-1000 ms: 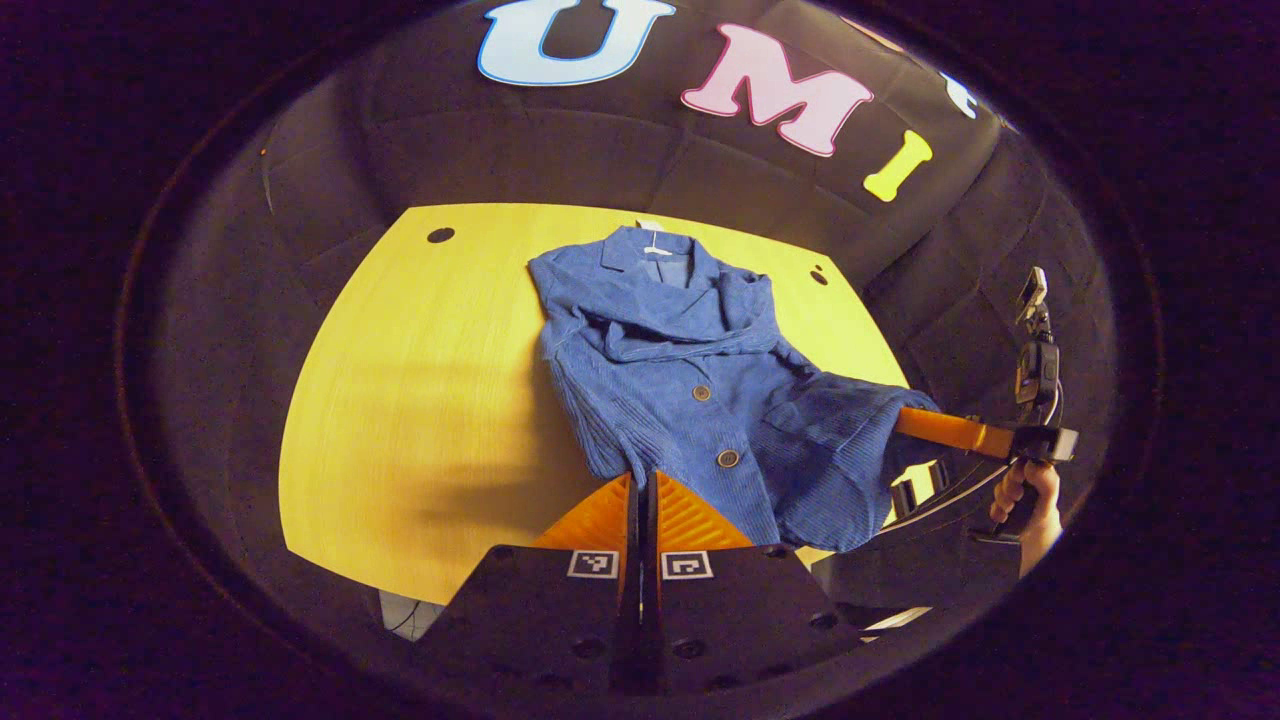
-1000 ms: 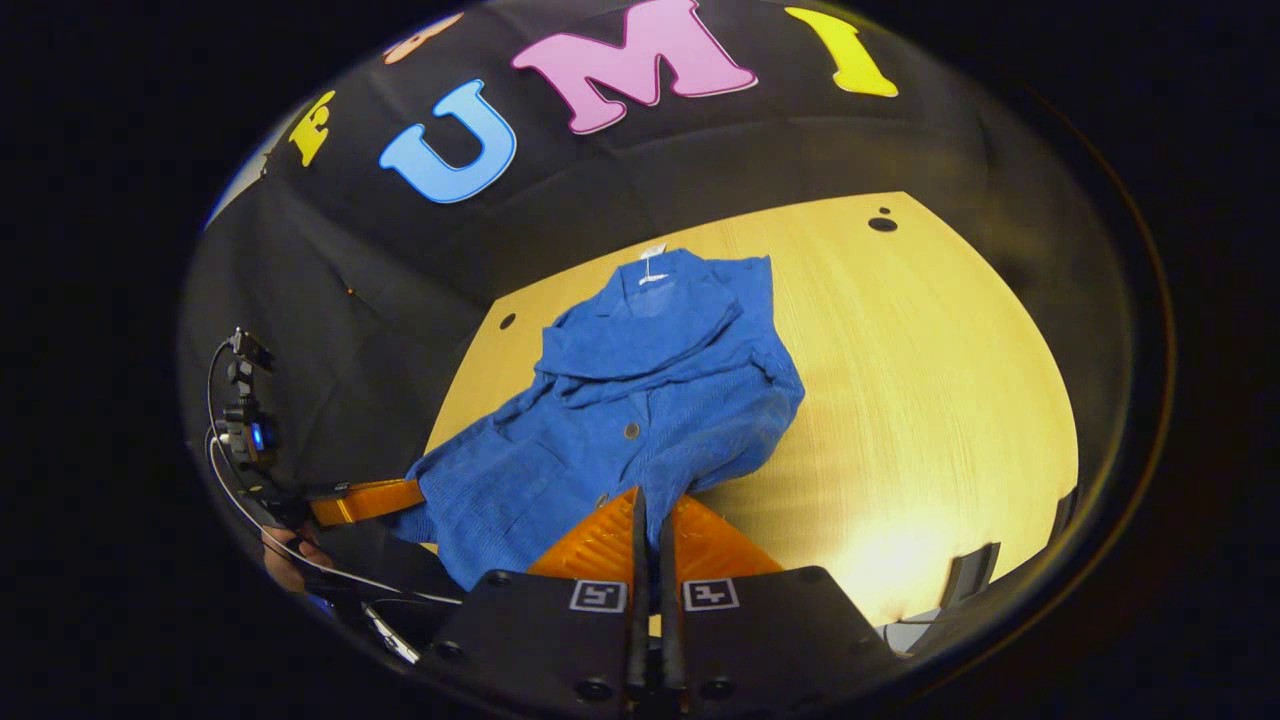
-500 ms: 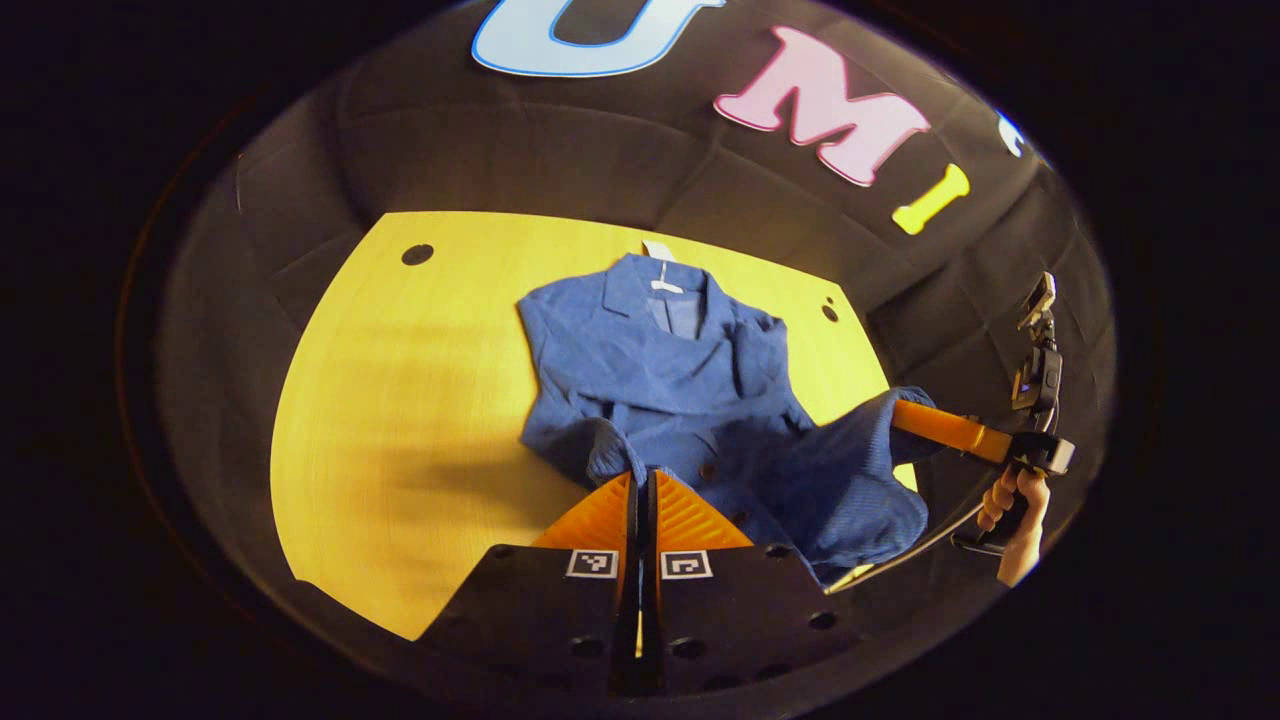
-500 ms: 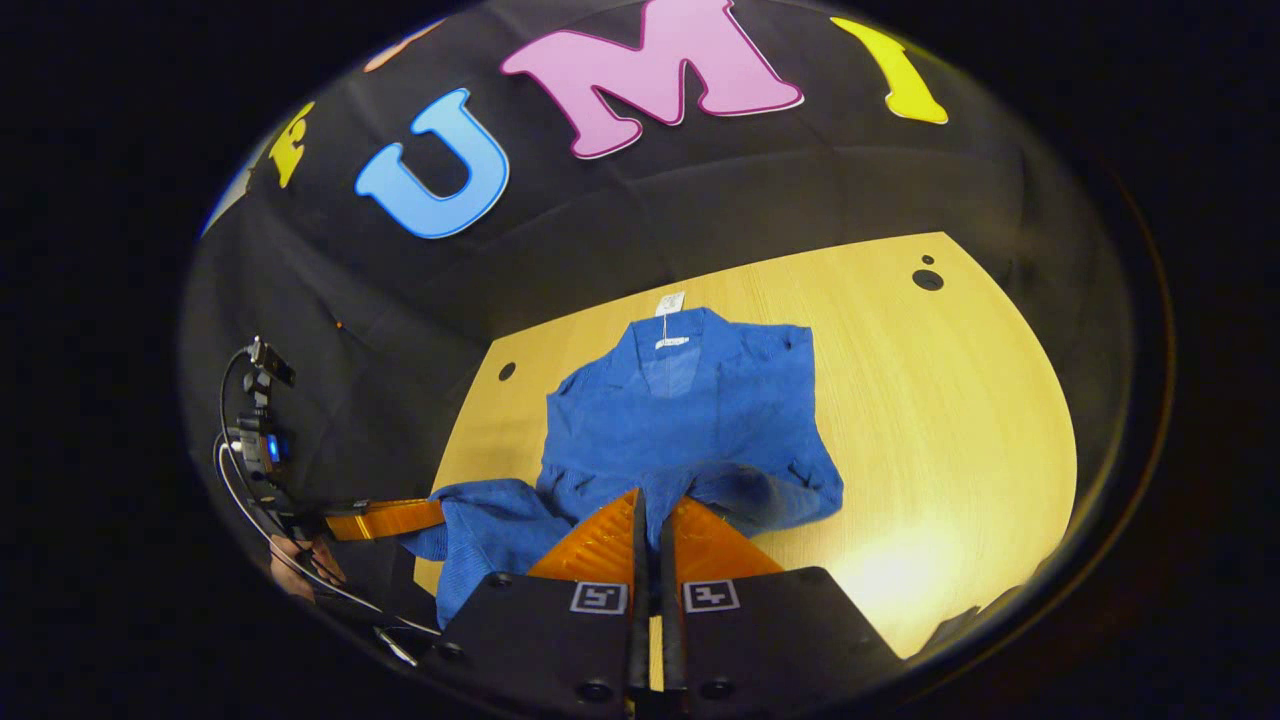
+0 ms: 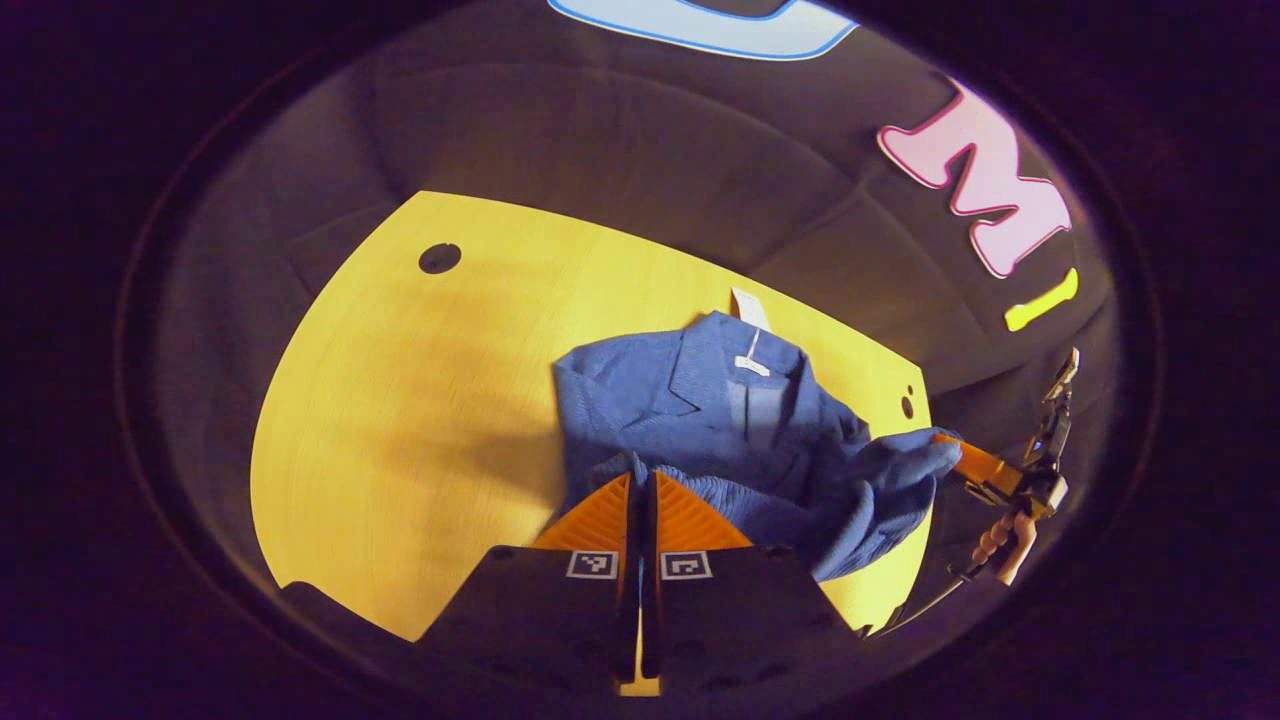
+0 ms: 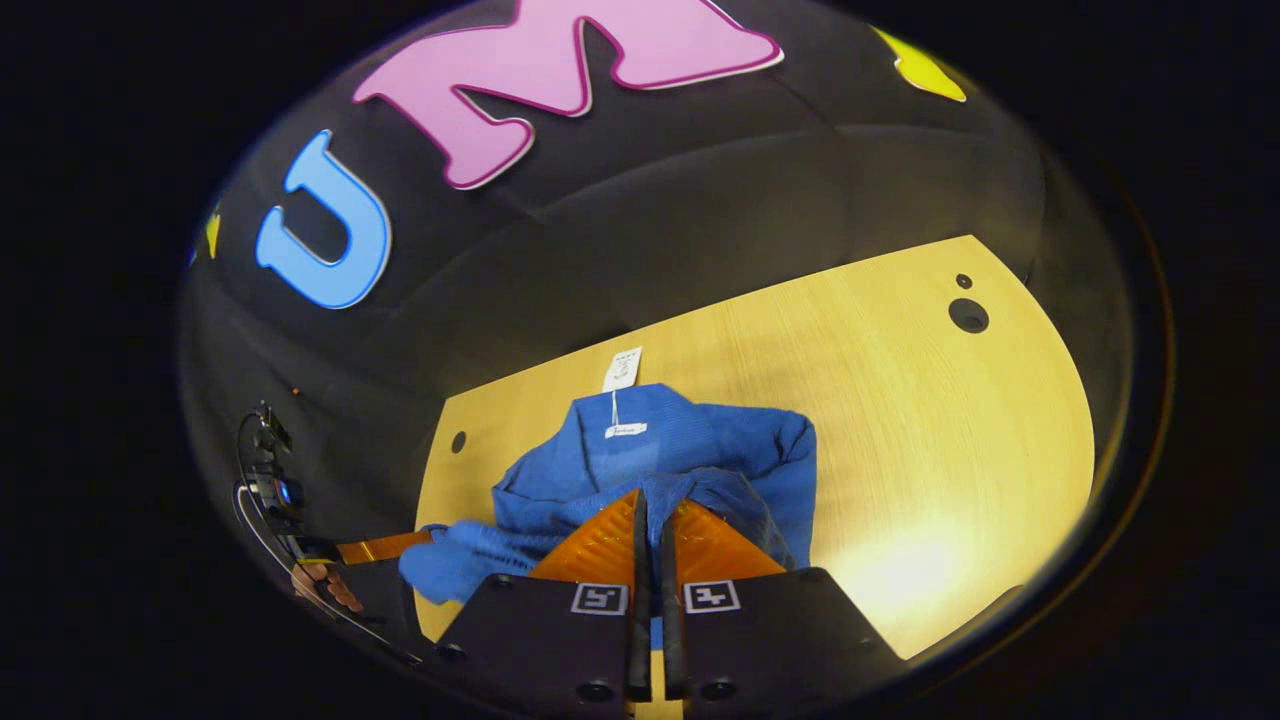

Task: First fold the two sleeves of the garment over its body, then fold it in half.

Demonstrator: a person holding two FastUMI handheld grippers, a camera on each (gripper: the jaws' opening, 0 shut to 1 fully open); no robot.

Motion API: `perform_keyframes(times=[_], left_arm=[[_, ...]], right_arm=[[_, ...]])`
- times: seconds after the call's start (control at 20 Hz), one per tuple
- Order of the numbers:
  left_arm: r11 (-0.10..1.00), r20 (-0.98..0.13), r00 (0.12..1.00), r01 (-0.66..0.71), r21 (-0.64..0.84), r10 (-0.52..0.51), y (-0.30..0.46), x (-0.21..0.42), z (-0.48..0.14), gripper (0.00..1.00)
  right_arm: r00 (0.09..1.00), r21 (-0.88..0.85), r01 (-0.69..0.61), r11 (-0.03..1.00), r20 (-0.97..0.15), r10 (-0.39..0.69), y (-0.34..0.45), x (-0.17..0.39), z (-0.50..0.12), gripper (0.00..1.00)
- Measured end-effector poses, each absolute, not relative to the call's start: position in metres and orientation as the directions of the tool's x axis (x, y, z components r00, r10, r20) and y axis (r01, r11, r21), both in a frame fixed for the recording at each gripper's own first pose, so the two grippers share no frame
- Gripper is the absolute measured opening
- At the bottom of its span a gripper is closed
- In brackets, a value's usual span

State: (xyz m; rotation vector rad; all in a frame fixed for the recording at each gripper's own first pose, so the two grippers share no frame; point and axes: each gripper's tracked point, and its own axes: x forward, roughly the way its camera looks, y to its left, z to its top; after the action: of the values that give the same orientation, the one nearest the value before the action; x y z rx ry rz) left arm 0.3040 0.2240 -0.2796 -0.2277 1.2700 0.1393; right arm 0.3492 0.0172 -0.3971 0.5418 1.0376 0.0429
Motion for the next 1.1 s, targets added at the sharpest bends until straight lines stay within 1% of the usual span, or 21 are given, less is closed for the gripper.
perform_keyframes(times=[0.15,0.4,0.65,0.7,0.75,0.8,0.85,0.9,0.95,1.05,1.1], left_arm=[[0.97,-0.96,0.278,-0.238,-0.057,0.012,0.229,0.325,-0.295,0.0],[0.985,-0.965,0.25,-0.17,0.04,0.082,0.233,0.351,-0.317,0.0],[0.976,-0.961,0.271,-0.216,0.0,0.06,0.233,0.366,-0.322,0.0],[0.973,-0.958,0.273,-0.229,0.025,0.089,0.24,0.366,-0.323,0.0],[0.97,-0.957,0.267,-0.238,0.053,0.118,0.246,0.366,-0.323,0.21],[0.967,-0.944,0.296,-0.245,0.073,0.146,0.25,0.366,-0.32,0.43],[0.961,-0.916,0.359,-0.263,0.085,0.18,0.255,0.372,-0.306,0.64],[0.962,-0.886,0.428,-0.265,0.066,0.179,0.255,0.382,-0.294,0.86],[0.967,-0.862,0.485,-0.253,0.023,0.147,0.247,0.384,-0.278,0.85],[0.976,-0.829,0.546,-0.216,-0.002,0.119,0.234,0.373,-0.25,0.85],[0.98,-0.799,0.591,-0.196,-0.006,0.113,0.228,0.364,-0.233,0.85]], right_arm=[[0.51,0.422,0.242,0.874,-0.821,0.256,0.002,0.369,-0.421,0.06],[0.494,0.358,0.242,0.902,-0.845,0.203,-0.016,0.386,-0.453,0.06],[0.504,0.338,0.242,0.91,-0.845,0.179,-0.026,0.391,-0.462,0.06],[0.501,0.34,0.249,0.907,-0.847,0.18,-0.027,0.393,-0.463,0.06],[0.495,0.34,0.252,0.906,-0.85,0.181,-0.027,0.393,-0.466,0.06],[0.489,0.34,0.24,0.909,-0.852,0.19,-0.025,0.39,-0.467,0.05],[0.494,0.327,0.213,0.921,-0.849,0.187,-0.026,0.387,-0.462,0.34],[0.515,0.293,0.183,0.939,-0.841,0.162,-0.03,0.386,-0.457,0.64],[0.542,0.264,0.149,0.953,-0.828,0.145,-0.034,0.385,-0.45,0.59],[0.597,0.221,0.083,0.972,-0.792,0.129,-0.037,0.378,-0.421,0.93],[0.631,0.196,0.049,0.979,-0.766,0.122,-0.036,0.37,-0.403,0.99]])
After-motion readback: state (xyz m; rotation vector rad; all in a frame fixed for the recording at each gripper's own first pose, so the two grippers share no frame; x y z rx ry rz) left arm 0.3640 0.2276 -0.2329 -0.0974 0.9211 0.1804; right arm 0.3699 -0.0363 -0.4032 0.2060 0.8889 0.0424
